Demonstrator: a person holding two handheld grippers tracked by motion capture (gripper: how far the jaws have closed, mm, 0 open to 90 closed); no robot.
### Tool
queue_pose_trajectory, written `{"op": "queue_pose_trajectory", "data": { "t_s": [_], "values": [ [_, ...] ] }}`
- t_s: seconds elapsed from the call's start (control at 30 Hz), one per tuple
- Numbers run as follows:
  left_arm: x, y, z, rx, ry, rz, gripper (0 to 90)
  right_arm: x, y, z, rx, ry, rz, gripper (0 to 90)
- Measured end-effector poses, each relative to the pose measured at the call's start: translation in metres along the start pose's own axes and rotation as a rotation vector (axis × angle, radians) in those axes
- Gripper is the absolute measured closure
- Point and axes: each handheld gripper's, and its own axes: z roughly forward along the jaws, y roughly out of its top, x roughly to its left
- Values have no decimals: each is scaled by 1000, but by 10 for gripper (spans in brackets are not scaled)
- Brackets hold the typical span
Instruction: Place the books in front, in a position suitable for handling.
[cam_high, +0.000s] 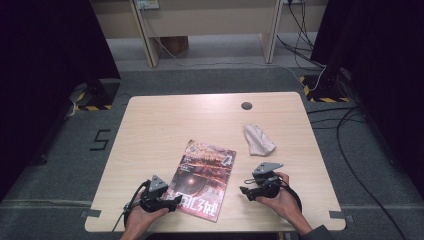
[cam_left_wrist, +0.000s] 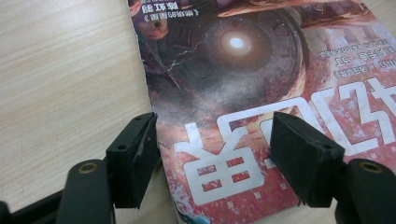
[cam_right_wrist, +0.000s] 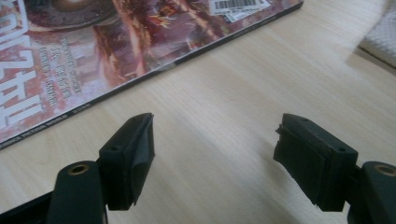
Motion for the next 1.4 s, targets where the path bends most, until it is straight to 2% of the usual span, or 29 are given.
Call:
{"op": "queue_pose_trajectory", "data": {
  "t_s": [0.13,0.67,0.8,0.93,1.03,1.4],
  "values": [
    [-4,-1,-2,1,-17,-4,335,7,0,1,5,19,-11,280],
    [-40,-8,-4,17,-93,55,338,35,-3,4,21,107,-65,271],
    [-48,-9,-3,18,-114,66,338,35,-3,6,15,116,-53,271],
    [-55,-9,-3,17,-132,76,338,32,0,11,9,104,-46,271],
    [-59,-9,-2,14,-147,82,337,29,3,17,21,105,-38,273],
    [-69,-6,1,13,-176,104,329,21,19,27,34,88,-96,245]
  ]
}}
